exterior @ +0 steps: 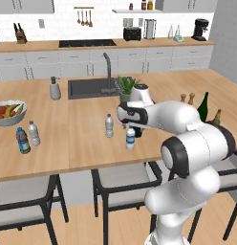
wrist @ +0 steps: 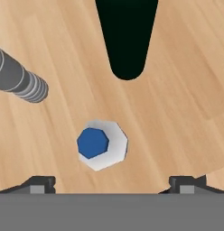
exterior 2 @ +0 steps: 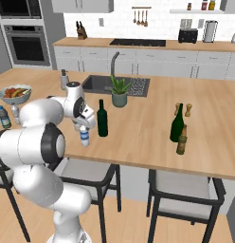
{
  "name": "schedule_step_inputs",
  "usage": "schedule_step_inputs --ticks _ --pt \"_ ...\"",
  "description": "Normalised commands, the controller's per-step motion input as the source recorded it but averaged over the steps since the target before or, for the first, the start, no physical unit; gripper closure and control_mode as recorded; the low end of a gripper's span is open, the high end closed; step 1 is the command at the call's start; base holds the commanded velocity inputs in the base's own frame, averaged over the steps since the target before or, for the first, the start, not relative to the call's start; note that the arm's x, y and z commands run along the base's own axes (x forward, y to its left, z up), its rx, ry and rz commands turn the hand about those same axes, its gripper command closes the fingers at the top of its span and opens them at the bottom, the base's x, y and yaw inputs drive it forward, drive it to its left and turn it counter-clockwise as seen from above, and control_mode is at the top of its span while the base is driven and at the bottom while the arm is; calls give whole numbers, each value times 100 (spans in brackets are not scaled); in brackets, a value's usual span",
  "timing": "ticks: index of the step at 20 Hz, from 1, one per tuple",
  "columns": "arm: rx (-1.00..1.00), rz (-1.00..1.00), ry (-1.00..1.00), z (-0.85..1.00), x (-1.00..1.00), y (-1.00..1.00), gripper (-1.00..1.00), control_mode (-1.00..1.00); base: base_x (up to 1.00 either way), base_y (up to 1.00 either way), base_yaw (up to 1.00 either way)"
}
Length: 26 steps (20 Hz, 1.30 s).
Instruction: Move the plastic bottles in the middle to the plastics group, and the glass bottles in the middle to the glass group.
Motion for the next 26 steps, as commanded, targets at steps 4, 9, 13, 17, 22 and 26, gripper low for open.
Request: schedule_step_inputs --ticks 4,9,13,17,22,26 --pt "0 2 7 -21 8 0 -100 -100 0 0 0" --pt "-1 1 6 -25 10 0 -100 -100 0 0 0" --pt "0 2 0 -10 24 0 -100 -100 0 0 0" --pt "0 3 0 -2 22 1 -100 -100 0 0 0" --pt "0 2 0 -9 14 3 -100 -100 0 0 0" --pt "0 0 5 -22 -2 11 100 -100 0 0 0"
